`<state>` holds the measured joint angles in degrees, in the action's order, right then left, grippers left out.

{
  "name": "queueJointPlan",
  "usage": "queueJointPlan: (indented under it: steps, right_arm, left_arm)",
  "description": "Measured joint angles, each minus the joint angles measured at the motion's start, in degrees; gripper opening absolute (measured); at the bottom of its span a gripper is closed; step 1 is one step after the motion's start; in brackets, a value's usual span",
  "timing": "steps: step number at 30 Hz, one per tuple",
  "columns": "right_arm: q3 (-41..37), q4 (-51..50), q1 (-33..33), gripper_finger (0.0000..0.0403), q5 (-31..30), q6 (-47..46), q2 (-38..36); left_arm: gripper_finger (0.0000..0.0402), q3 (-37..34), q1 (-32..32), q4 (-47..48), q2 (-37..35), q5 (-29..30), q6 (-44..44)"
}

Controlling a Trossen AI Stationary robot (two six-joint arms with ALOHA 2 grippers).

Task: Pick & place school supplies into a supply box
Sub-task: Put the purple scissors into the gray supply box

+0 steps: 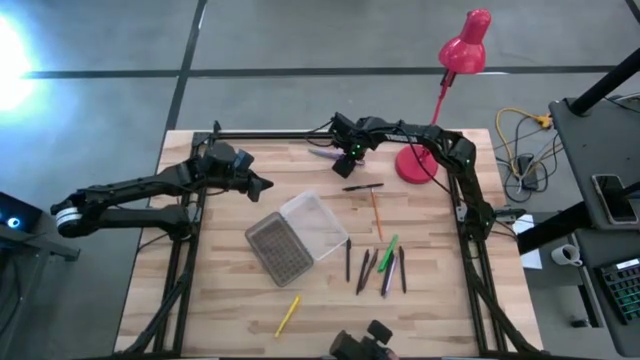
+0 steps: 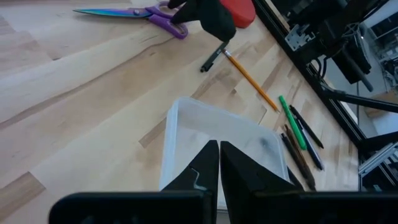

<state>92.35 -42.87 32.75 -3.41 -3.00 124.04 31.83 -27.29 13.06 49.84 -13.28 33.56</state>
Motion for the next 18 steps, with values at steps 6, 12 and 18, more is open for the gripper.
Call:
queueJointPlan:
  steps: [6, 12, 18]
  right_arm:
    - [-2.41, -1.35, 0.02, 0.0139, -0.12, 0.89, -0.12]
    - [-3.65, -1.3, -0.13, 0.013, -0.57, 1.88, -0.36]
    - [-3.62, -1.32, -0.14, 0.0087, -1.09, 3.26, -0.32]
  left_arm:
    - [0.0, 0.0, 0.0, 0.01, 0.0, 0.0, 0.0]
    - [0.0, 0.0, 0.0, 0.02, 0.0, 0.0, 0.02]
    - [0.0, 0.0, 0.0, 0.0, 0.02, 0.0, 0.15]
